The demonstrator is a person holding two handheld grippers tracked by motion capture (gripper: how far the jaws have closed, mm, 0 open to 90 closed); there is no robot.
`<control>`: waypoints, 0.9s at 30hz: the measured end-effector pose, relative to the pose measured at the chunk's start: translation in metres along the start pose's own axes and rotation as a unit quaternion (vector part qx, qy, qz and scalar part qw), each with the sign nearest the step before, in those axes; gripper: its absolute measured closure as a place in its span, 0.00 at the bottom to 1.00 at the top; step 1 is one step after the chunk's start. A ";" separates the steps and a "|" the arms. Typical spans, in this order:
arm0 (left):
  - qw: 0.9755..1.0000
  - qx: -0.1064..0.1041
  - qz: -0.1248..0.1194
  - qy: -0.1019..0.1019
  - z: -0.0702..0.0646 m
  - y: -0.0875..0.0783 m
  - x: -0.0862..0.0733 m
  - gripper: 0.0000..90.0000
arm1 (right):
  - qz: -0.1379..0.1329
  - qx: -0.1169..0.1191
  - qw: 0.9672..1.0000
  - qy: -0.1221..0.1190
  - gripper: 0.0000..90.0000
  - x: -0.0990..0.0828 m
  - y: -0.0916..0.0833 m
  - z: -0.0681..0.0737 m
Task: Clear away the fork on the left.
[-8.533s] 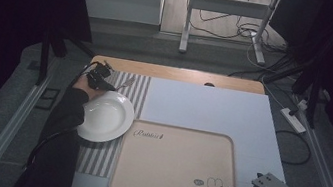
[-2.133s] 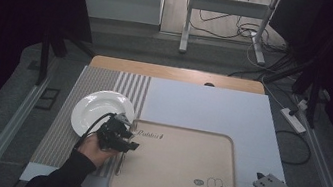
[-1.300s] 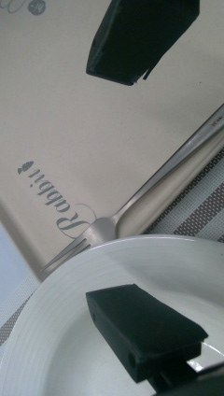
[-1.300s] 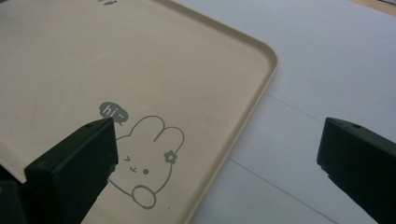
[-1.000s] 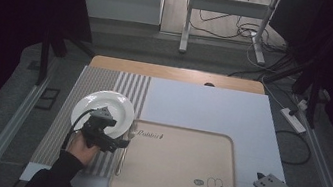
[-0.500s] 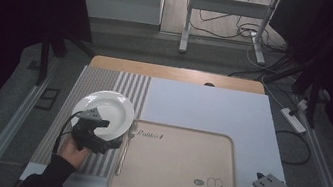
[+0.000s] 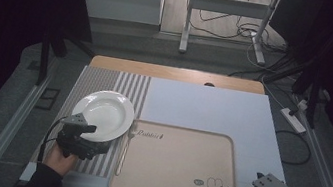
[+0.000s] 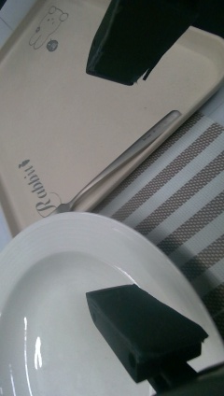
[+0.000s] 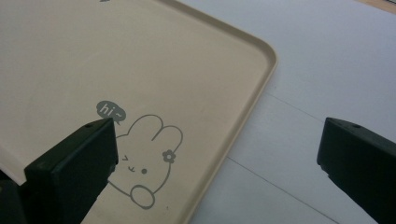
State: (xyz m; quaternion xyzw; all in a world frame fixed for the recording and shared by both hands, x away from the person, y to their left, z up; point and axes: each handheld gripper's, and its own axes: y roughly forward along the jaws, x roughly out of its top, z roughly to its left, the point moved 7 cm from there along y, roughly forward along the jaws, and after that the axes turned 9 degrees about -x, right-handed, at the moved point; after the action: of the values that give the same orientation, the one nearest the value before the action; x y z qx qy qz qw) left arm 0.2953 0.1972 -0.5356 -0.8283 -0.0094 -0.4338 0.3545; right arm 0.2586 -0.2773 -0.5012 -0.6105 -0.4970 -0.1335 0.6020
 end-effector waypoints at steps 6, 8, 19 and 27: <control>1.000 0.005 0.008 0.002 -0.003 -0.005 -0.008 0.00 | 0.001 -0.002 1.000 0.005 0.00 0.000 0.000 -0.001; 1.000 0.006 0.013 0.002 -0.003 -0.007 -0.011 0.00 | 0.001 -0.002 1.000 0.005 0.00 0.000 0.000 -0.001; 1.000 0.012 0.002 -0.011 -0.007 -0.022 -0.026 0.00 | 0.002 -0.004 1.000 0.005 0.00 0.000 0.000 -0.001; 1.000 0.024 -0.009 -0.011 -0.010 -0.033 -0.032 0.00 | 0.002 -0.006 1.000 0.006 0.00 0.000 0.000 -0.001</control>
State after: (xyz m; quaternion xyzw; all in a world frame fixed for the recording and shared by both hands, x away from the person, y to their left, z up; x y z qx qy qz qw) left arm 0.2573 0.2257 -0.5360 -0.8245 -0.0314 -0.4272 0.3698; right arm 0.2595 -0.2785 -0.5012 -0.6147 -0.4914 -0.1389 0.6012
